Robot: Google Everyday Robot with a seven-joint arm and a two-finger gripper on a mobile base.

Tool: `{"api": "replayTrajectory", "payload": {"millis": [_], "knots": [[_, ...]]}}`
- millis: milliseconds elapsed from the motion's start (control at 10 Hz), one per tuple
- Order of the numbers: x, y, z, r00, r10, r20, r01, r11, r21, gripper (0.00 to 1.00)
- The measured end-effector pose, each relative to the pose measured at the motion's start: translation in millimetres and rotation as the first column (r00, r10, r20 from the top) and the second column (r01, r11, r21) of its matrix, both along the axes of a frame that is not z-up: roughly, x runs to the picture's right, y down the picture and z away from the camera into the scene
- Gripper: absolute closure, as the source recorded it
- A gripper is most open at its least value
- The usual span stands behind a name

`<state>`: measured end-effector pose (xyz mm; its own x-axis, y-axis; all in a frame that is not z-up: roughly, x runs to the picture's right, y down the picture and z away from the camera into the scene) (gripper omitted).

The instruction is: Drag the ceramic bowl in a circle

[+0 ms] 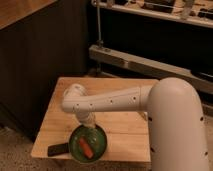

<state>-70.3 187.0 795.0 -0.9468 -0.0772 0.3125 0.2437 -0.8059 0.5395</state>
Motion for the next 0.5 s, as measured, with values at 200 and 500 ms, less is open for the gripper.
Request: {"api": "replayTrajectory", "payload": {"millis": [200, 500], "knots": [[8, -1, -2.0, 1.0, 0.016, -0.005, -0.016, 0.9999, 0.0, 0.99], [-7, -12, 2.6, 1.0, 0.024, 0.0, -0.024, 0.9997, 0.01, 0.99]]}}
